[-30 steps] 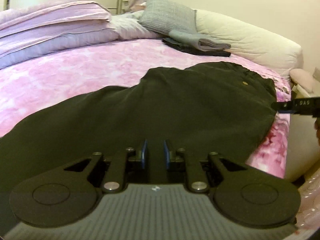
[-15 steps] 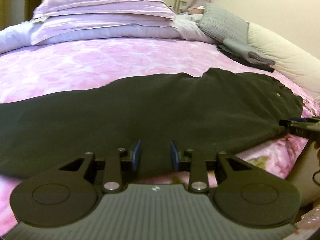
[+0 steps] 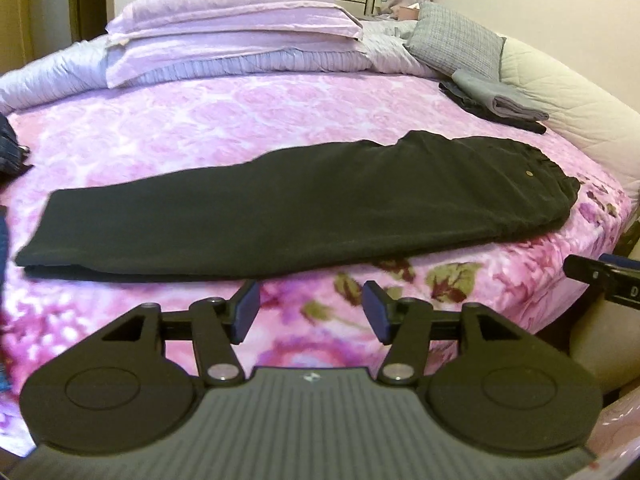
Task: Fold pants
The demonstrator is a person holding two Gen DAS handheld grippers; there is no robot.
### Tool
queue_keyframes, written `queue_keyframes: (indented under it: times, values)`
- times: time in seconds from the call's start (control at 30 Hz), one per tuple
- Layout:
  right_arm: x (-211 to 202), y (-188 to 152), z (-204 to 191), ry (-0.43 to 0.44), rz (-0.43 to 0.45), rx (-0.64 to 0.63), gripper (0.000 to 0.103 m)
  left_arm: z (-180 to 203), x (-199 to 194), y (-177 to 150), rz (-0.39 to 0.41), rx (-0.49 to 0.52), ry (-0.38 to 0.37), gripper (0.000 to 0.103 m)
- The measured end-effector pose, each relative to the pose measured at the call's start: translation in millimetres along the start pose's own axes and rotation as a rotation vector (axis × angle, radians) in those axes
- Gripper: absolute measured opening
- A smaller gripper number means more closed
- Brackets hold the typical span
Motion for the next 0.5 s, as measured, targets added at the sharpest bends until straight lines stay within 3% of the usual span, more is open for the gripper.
queue_keyframes:
  times: [0.07, 0.5]
  values:
    - [-5, 0, -5, 0.009, 0.013, -0.007, 0.072, -2, -11, 0, 0.012, 0.006, 0.018, 0.059]
    - [-23, 10, -29, 0.031, 0.053, -0.082, 0.073, -14, -55, 5, 0.074, 0.006, 0.056, 0.06]
Point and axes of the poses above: each gripper's, at about its wrist camera, not at the fingertips, and x roughly the way its jaws point, z to its right, y to its top, the point moved 4 cm from there along x, roughly the way its jaws point, and after that the axes turned 2 degrees about z, right-handed, at the moved point
